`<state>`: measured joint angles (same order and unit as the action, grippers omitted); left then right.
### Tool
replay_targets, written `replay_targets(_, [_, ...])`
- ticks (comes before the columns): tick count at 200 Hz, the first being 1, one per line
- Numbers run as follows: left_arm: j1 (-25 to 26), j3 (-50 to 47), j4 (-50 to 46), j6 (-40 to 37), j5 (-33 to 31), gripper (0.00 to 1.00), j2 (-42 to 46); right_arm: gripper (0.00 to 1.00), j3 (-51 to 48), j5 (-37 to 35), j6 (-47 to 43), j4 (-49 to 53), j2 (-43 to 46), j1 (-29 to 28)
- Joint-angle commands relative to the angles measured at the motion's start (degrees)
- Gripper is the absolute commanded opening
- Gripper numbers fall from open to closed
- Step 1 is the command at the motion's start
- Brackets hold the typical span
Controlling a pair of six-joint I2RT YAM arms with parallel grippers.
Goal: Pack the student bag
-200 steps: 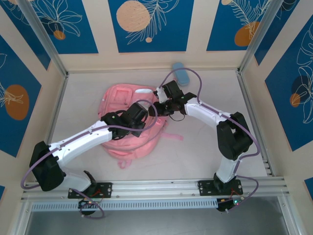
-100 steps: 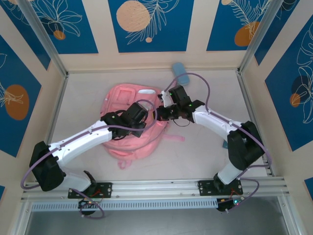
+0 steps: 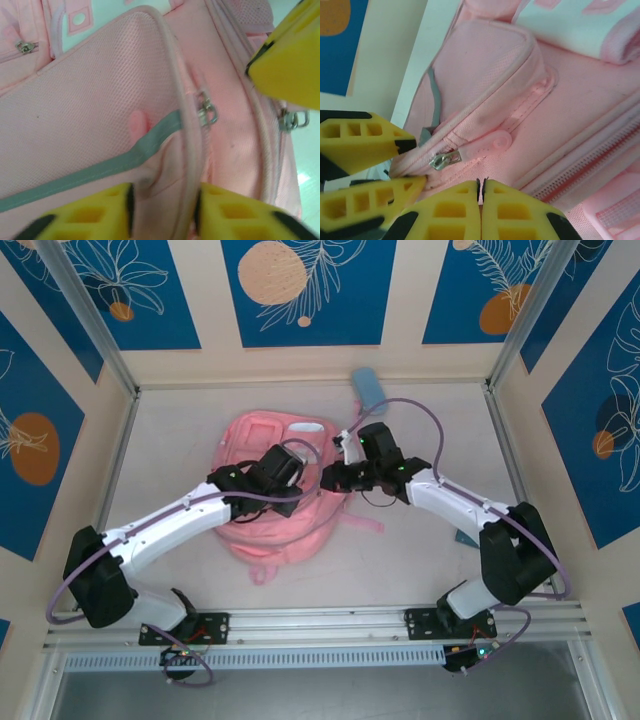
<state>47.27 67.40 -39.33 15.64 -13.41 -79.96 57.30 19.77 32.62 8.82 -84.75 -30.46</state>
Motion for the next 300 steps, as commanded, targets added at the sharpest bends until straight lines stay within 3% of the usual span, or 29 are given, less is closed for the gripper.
replay_targets(1, [-1.1,0.3,0.3,-4.0,3.6,0.48,3.4,0.0,0.3,-0.3,1.0,1.9,4.2,4.6])
replay_targets(32, [-1.1,0.0,-1.2,-9.6,4.4,0.57,2.9,0.0,1.6,0.5,-0.6,3.9,5.2,8.7])
replay_targets(100, [-1.1,2.0,2.1,-18.1,13.1,0.57,-3.0,0.0,3.7,3.5,-1.2,4.6,4.4,11.5])
replay_targets(155, [-1.1,2.5,4.4,-18.3,7.5,0.33,-5.5,0.0,3.1,4.0,-1.7,4.7,4.7,11.6])
replay_targets(199, [-1.1,2.2,7.6,-14.9,6.1,0.0,-5.6,0.0,-0.2,5.7,-1.6,2.9,6.5,11.0])
replay_targets(250, [-1.1,2.8,8.6,-6.7,2.7,0.0,-4.9,0.0,-8.6,8.2,0.4,-2.8,12.9,6.8])
replay_targets(300, [-1.1,4.5,9.1,-4.1,3.6,0.0,-5.4,0.0,-13.5,4.8,4.0,-8.2,15.7,-0.2])
